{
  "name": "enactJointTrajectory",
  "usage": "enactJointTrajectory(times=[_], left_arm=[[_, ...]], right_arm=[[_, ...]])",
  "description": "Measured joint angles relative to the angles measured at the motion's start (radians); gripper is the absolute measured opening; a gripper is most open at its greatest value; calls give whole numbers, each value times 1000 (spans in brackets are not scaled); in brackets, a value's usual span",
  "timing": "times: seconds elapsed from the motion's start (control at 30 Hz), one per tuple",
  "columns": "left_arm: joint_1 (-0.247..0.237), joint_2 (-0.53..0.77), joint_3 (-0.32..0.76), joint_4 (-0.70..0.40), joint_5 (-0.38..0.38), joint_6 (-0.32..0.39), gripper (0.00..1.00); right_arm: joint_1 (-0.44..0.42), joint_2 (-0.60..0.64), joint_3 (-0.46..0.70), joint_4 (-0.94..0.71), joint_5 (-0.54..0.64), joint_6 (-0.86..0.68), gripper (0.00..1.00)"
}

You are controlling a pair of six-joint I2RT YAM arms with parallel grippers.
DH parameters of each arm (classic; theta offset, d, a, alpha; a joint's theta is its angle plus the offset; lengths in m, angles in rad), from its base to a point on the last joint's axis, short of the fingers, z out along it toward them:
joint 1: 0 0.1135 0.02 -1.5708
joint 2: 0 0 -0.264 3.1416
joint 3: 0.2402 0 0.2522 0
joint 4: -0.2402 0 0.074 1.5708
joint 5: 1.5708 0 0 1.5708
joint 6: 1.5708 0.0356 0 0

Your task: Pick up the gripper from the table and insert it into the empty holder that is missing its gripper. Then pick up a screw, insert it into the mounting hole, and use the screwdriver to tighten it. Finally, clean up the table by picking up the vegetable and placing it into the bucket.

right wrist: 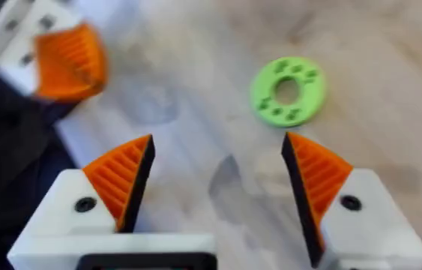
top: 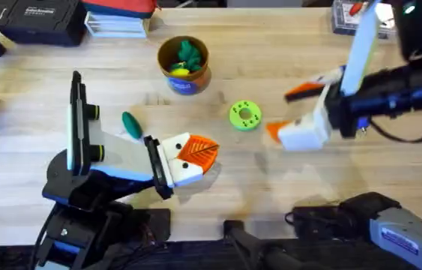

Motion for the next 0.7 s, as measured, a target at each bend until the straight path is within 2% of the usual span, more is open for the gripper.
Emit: enactJointTrajectory(times=[0.13,0.37,0.57,0.7], left_arm=[[0,0,0,0,0,0,4],[0,0,0,0,0,0,4],[0,0,0,0,0,0,4],[0,0,0,0,0,0,4]], right_arm=[[-143,0,0,88,65,23,993],[-459,49,0,175,240,39,994],[-672,212,1,273,288,39,994],[-732,369,56,261,306,38,994]])
